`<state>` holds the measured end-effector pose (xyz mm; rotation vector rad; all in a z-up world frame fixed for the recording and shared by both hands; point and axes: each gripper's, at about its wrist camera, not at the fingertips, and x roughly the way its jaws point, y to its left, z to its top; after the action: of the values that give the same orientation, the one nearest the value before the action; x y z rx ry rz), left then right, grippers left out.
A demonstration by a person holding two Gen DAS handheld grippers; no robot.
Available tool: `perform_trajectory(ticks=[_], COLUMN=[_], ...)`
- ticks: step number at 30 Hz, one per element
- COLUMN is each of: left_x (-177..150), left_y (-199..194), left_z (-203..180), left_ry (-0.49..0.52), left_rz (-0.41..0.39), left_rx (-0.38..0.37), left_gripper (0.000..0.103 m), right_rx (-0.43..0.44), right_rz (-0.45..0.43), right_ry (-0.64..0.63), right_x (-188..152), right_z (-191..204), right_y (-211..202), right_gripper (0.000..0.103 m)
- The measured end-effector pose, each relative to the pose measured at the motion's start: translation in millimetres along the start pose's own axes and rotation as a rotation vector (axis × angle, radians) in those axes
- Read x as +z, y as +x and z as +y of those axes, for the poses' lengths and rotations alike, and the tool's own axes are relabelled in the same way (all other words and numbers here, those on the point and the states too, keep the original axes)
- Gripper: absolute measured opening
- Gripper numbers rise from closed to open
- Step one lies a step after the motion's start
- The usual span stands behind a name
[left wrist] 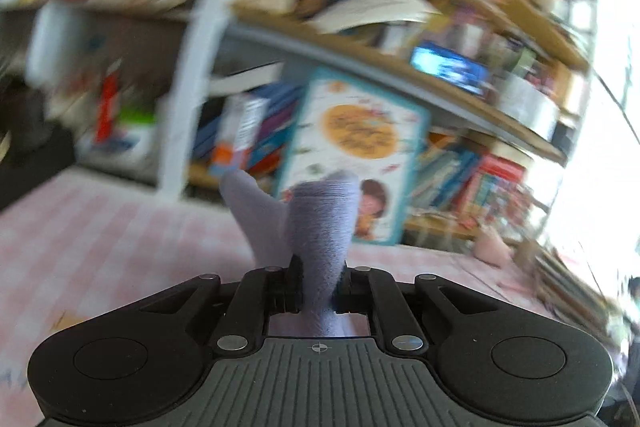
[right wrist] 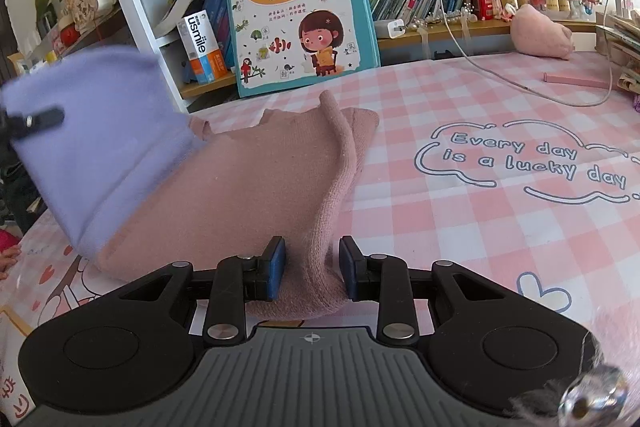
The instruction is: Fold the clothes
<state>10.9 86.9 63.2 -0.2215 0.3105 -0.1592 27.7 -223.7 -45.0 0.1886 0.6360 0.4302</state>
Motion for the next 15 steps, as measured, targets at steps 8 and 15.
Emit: perform_trajectory(ticks=[8,15], left_x=[-49,-94], left_y=[43,59], left_z=[-102,-130], left_ry=[0.447,0.648], left_rz=[0.208,0.304], left_rx=[-0.149,-0.185], left_gripper=[0.033,0.043], right_rx=[0.014,0.016], right_rz=[0.000,0.001], right_ry=[0.018,0.021], right_x=[0,1], right_z=[-3,-3], right_y=[0,0], right_gripper=[0.028,0.028])
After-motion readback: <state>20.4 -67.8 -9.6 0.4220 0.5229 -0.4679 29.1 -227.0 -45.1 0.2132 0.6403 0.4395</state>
